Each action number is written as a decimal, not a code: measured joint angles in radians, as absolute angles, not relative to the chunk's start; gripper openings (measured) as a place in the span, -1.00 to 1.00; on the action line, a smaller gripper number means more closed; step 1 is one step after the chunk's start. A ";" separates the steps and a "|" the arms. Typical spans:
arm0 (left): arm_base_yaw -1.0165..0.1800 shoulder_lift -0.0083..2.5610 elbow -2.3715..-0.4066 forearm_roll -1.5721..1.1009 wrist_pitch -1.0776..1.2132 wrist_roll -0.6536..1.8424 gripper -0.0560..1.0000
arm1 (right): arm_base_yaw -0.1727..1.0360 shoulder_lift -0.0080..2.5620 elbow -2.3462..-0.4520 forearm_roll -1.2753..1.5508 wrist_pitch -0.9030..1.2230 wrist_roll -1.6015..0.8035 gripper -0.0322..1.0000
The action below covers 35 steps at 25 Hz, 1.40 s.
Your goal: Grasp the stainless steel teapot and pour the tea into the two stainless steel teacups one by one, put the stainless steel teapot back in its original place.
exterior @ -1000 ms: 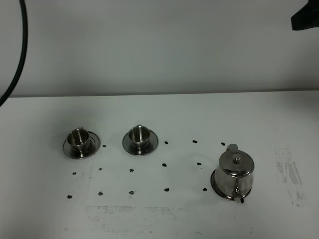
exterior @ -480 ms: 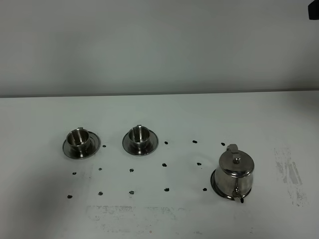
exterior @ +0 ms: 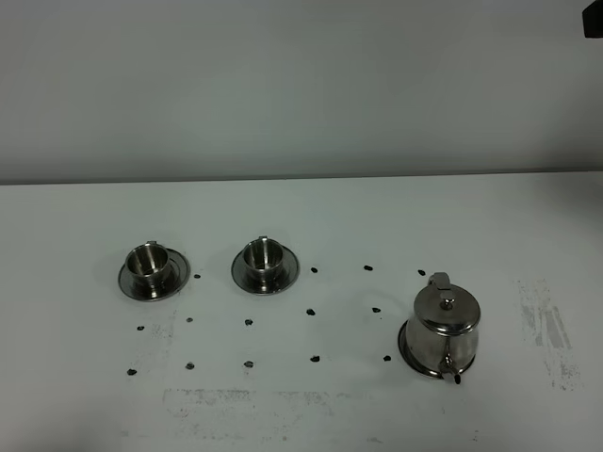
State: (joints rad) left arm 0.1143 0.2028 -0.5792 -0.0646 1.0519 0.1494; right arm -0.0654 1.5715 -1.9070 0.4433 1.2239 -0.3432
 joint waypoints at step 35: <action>0.090 0.002 -0.504 -0.085 1.052 0.154 0.13 | -0.065 1.571 -1.907 0.444 1.225 -0.344 0.13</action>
